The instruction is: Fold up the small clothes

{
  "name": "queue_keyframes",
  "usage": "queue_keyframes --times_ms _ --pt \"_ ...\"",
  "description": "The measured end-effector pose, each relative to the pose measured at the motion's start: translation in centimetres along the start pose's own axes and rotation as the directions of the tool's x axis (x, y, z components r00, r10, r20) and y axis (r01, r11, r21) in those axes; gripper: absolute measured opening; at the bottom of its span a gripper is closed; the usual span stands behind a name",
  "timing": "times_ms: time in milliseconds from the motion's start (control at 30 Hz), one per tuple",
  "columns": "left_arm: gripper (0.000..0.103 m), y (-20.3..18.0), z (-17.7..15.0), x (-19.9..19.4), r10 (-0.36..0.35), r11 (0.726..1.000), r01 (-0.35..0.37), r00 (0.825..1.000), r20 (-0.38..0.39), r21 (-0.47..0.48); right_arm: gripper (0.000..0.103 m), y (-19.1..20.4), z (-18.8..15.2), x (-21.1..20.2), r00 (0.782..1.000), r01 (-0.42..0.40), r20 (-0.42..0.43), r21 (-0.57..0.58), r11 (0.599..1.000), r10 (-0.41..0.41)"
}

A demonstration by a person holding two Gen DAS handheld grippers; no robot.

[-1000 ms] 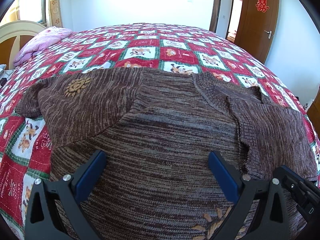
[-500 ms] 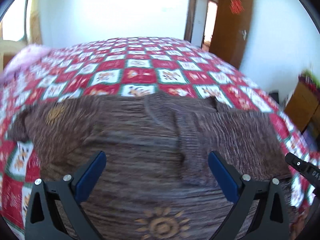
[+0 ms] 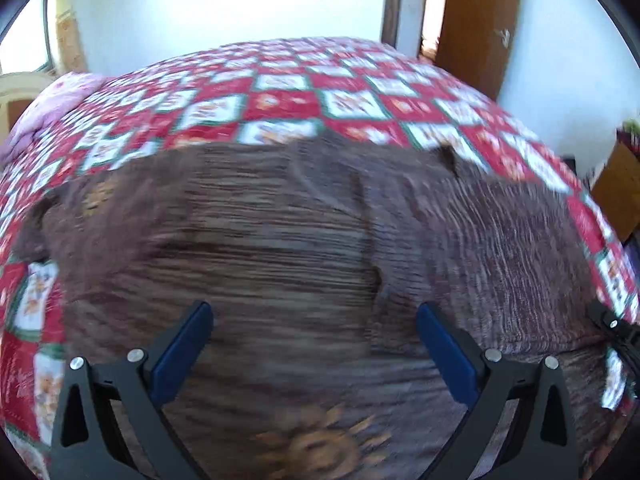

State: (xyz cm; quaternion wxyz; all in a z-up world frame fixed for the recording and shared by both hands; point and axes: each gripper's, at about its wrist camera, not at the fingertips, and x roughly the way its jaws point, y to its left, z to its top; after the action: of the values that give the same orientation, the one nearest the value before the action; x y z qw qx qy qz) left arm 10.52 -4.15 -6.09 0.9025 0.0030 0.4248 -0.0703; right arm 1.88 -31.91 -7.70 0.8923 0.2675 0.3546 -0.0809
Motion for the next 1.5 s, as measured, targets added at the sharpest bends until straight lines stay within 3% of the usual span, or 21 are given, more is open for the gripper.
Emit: queue_keyframes --times_ms 67,133,233,300,400,500,700,767,800,833,900,933,1067,1167,1300,1467,1500 --pt "0.103 3.2 0.5 -1.7 0.0 0.998 0.003 0.999 0.042 -0.067 0.018 -0.5 -0.1 -0.1 1.0 -0.024 0.0 0.028 0.999 0.024" --pt "0.103 7.5 1.3 -3.4 0.045 0.987 -0.032 0.996 0.083 -0.159 0.018 -0.8 -0.1 -0.2 0.999 -0.038 -0.001 0.046 0.998 0.038" --pt "0.103 15.1 2.3 -5.1 0.181 0.935 -0.132 0.976 0.123 -0.328 0.018 -0.7 -0.1 -0.3 0.999 -0.037 -0.001 0.042 0.998 0.037" --pt "0.102 19.8 2.3 -5.3 0.236 0.887 -0.174 0.967 0.097 -0.428 0.018 -0.5 -0.1 -0.2 0.999 -0.035 -0.001 0.039 0.999 0.035" --pt "0.09 26.0 1.1 -4.8 0.191 0.795 -0.12 0.98 0.058 -0.595 0.018 -0.5 -0.1 -0.2 0.999 -0.032 0.0 0.034 0.999 0.032" --pt "0.089 29.0 -0.6 -3.5 0.108 0.697 -0.014 0.99 0.086 -0.717 0.019 -0.3 -0.1 -0.2 1.0 -0.021 0.002 0.017 1.0 0.021" --pt "0.084 30.3 0.0 1.3 0.032 0.611 0.047 0.996 0.084 -0.79 0.032 0.8 -0.3 -0.1 1.0 0.001 0.012 -0.047 0.999 0.0" --pt "0.082 30.5 0.4 1.6 0.058 0.605 0.053 0.992 0.11 -0.794 0.037 1.2 -0.4 0.0 1.0 0.011 0.015 -0.074 0.997 -0.009" --pt "0.069 30.5 0.8 1.5 0.063 0.614 0.056 0.991 0.12 -0.787 0.039 1.6 -0.5 0.0 1.0 0.02 0.018 -0.092 0.996 -0.018" --pt "0.043 30.7 1.2 1.8 0.056 0.621 0.063 0.991 0.124 -0.782 0.04 1.7 -0.5 0.0 0.999 0.028 0.02 -0.104 0.994 -0.026" --pt "0.013 31.3 1.1 2.7 0.032 0.601 0.059 0.995 0.098 -0.797 0.042 2.2 -0.7 0.1 0.999 0.05 0.024 -0.133 0.99 -0.047" --pt "0.009 31.6 0.9 2.8 0.042 0.59 0.048 0.995 0.09 -0.806 0.043 2.3 -0.7 0.1 0.998 0.056 0.025 -0.141 0.988 -0.053" --pt "0.009 31.6 1.5 1.3 0.065 0.635 0.056 0.99 0.125 -0.771 0.044 2.2 -0.7 0.1 0.999 0.047 0.025 -0.136 0.99 -0.044" --pt "0.009 31.1 3.2 -0.9 0.112 0.694 0.04 0.98 0.163 -0.719 0.044 2.1 -0.7 0.0 0.999 0.04 0.024 -0.126 0.991 -0.037" --pt "0.009 29.3 6.3 -3.9 0.121 0.777 0.045 0.968 0.219 -0.628 0.044 2.0 -0.6 0.0 0.999 0.034 0.022 -0.12 0.992 -0.032" --pt "0.009 20.8 9.5 -6.2 0.062 0.921 0.058 0.954 0.292 -0.385 0.044 1.8 -0.5 -0.1 1.0 0.02 0.019 -0.104 0.994 -0.018" --pt "0.009 18.8 9.8 -6.3 0.041 0.94 0.065 0.954 0.299 -0.335 0.044 1.7 -0.5 -0.1 1.0 0.018 0.019 -0.103 0.994 -0.017"
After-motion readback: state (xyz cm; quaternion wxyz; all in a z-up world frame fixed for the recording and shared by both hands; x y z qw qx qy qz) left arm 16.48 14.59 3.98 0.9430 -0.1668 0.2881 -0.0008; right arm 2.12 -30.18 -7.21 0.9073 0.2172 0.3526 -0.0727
